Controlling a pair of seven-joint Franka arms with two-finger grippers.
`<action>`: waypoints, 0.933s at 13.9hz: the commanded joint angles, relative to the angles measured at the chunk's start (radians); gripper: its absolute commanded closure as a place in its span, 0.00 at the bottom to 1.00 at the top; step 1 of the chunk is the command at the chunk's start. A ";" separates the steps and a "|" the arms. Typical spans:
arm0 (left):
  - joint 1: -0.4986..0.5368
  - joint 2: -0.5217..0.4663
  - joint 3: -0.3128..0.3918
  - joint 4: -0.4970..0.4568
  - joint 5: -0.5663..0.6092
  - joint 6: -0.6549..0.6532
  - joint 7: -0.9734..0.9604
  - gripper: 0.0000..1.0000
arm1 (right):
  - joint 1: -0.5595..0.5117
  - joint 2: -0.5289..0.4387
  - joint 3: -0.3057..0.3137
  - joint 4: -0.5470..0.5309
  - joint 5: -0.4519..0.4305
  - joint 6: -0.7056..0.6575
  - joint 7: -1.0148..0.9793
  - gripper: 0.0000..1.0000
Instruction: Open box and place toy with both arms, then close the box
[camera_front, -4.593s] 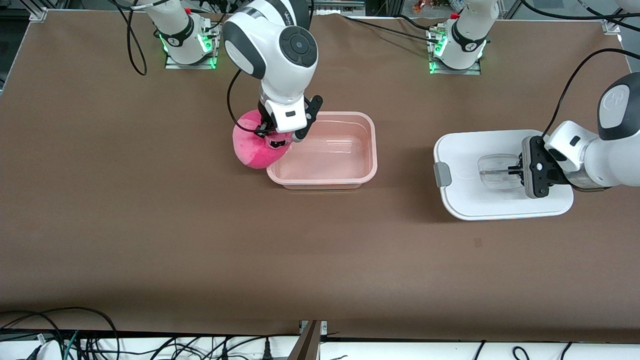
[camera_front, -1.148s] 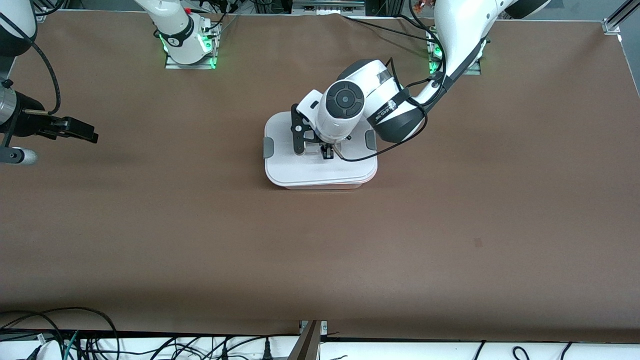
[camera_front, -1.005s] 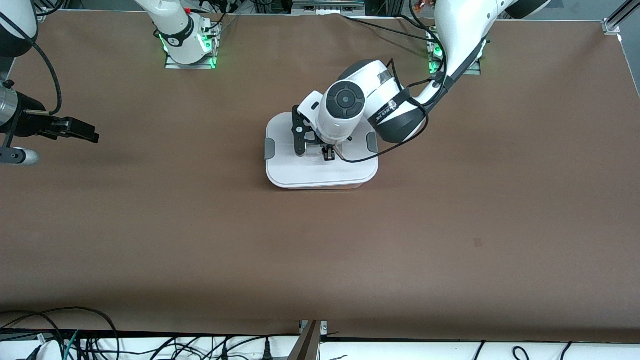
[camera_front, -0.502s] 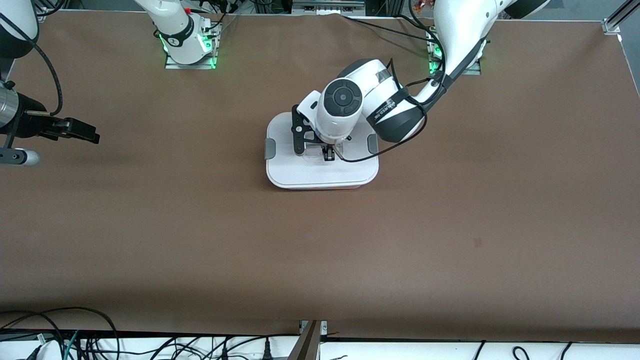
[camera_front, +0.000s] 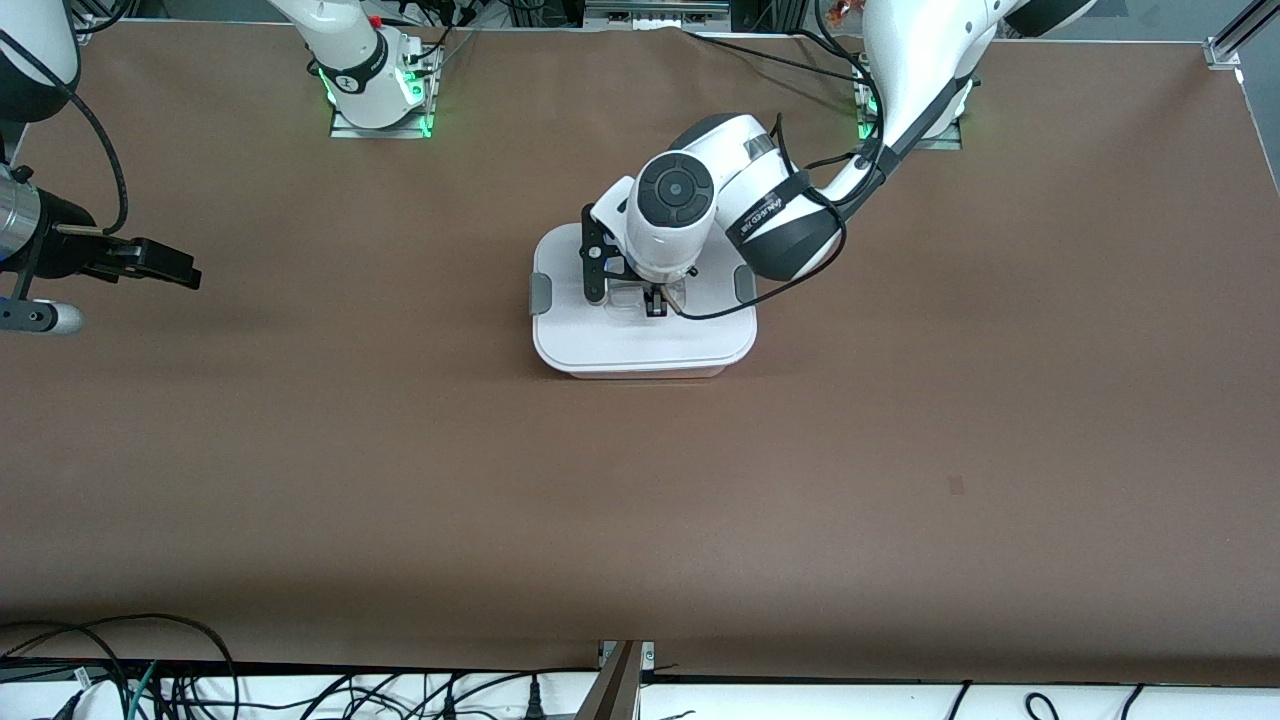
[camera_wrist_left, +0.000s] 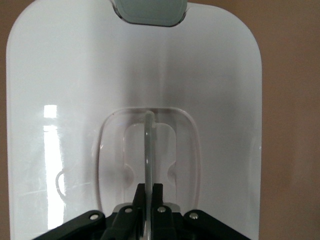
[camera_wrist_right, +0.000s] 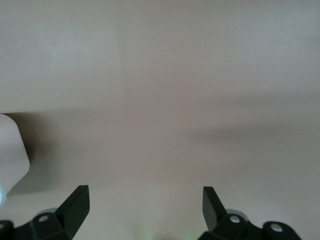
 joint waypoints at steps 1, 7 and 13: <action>-0.009 -0.012 -0.005 0.000 0.031 -0.076 0.011 0.92 | 0.005 -0.001 -0.004 0.004 0.019 0.001 -0.014 0.00; -0.011 -0.009 -0.001 0.003 0.031 -0.074 0.006 0.00 | 0.006 -0.001 -0.003 0.003 0.019 0.006 -0.014 0.00; 0.075 -0.133 -0.001 0.026 0.005 -0.210 -0.099 0.00 | 0.006 -0.001 -0.003 0.003 0.019 0.011 -0.014 0.00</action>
